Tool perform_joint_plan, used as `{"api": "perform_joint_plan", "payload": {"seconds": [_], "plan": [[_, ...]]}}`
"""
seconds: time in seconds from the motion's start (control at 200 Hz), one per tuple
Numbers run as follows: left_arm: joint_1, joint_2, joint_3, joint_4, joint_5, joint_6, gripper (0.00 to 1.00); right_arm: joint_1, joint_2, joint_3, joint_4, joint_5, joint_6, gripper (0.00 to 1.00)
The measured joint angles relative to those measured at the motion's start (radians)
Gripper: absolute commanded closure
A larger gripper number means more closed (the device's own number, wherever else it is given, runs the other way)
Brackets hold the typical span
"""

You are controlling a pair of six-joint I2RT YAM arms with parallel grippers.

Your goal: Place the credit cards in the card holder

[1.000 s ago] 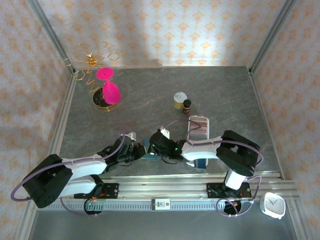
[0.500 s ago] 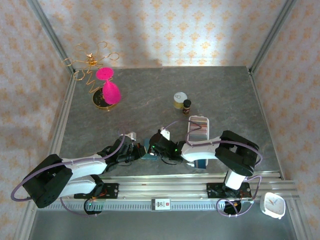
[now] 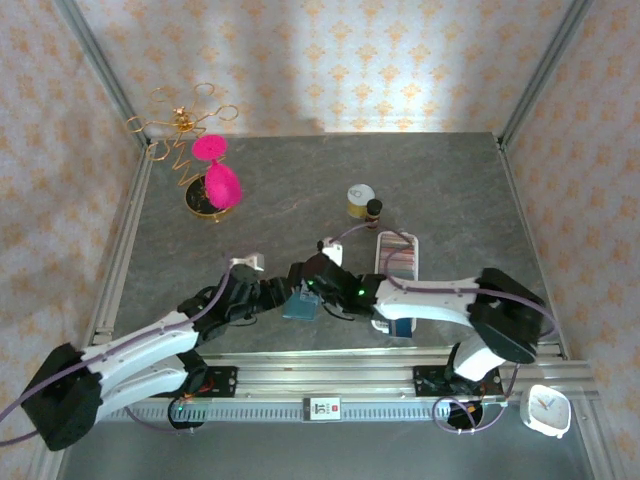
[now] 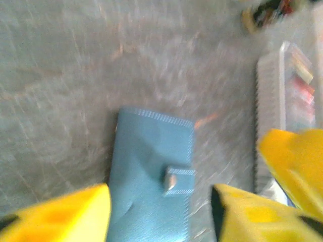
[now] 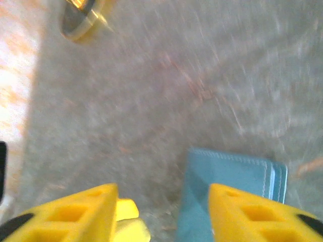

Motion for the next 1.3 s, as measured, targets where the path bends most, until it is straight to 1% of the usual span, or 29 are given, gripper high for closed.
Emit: {"api": "perform_joint_plan", "payload": {"seconds": [0.025, 0.04, 0.11, 0.18, 0.285, 0.345, 0.42, 0.491, 0.586, 0.651, 0.711, 0.776, 0.861, 0.961, 1.061, 1.171, 1.301], "plan": [[0.004, -0.028, 0.014, -0.019, -0.03, 0.014, 0.03, -0.007, -0.037, -0.001, -0.009, 0.022, -0.005, 0.38], [0.006, -0.042, 0.023, -0.029, -0.05, 0.013, 0.01, -0.011, -0.062, -0.003, -0.017, 0.033, -0.016, 0.36], [0.027, -0.106, 0.054, -0.065, -0.132, 0.035, 0.01, -0.055, -0.183, -0.029, -0.028, 0.085, -0.052, 0.27], [0.06, -0.162, 0.073, -0.087, -0.223, 0.068, 0.01, -0.131, -0.324, -0.081, -0.026, 0.14, -0.115, 0.2], [0.108, -0.212, 0.078, -0.097, -0.359, 0.125, 0.01, -0.277, -0.518, -0.186, -0.006, 0.221, -0.26, 0.16], [0.132, -0.221, 0.078, -0.095, -0.437, 0.174, 0.01, -0.349, -0.597, -0.251, 0.023, 0.257, -0.364, 0.15], [0.152, -0.222, 0.072, -0.063, -0.562, 0.256, 0.01, -0.441, -0.688, -0.351, 0.09, 0.285, -0.512, 0.14], [0.166, -0.224, 0.05, 0.005, -0.676, 0.328, 0.01, -0.529, -0.738, -0.441, 0.173, 0.286, -0.64, 0.11], [0.206, -0.224, -0.013, 0.123, -0.814, 0.431, 0.01, -0.676, -0.755, -0.562, 0.305, 0.236, -0.791, 0.09], [0.246, -0.219, -0.062, 0.201, -0.883, 0.503, 0.01, -0.784, -0.729, -0.62, 0.384, 0.176, -0.837, 0.09], [0.29, -0.205, -0.101, 0.273, -0.921, 0.558, 0.01, -0.869, -0.677, -0.655, 0.463, 0.13, -0.858, 0.09], [0.343, -0.188, -0.143, 0.356, -0.932, 0.613, 0.01, -0.924, -0.587, -0.669, 0.559, 0.095, -0.877, 0.09], [0.412, -0.158, -0.19, 0.451, -0.923, 0.663, 0.01, -0.945, -0.448, -0.669, 0.672, 0.057, -0.902, 0.09], [0.513, -0.089, -0.232, 0.583, -0.859, 0.695, 0.01, -0.946, -0.298, -0.669, 0.795, 0.006, -0.927, 0.09], [0.6, 0.032, -0.277, 0.743, -0.782, 0.716, 0.01, -0.948, -0.183, -0.668, 0.894, -0.016, -0.954, 0.08], [0.63, 0.17, -0.281, 0.86, -0.698, 0.752, 0.01, -0.967, -0.086, -0.665, 0.989, -0.043, -0.972, 0.08], [0.633, 0.31, -0.27, 1.034, -0.592, 0.812, 0.01, -1.011, -0.041, -0.654, 1.032, -0.085, -0.97, 0.07]]}}
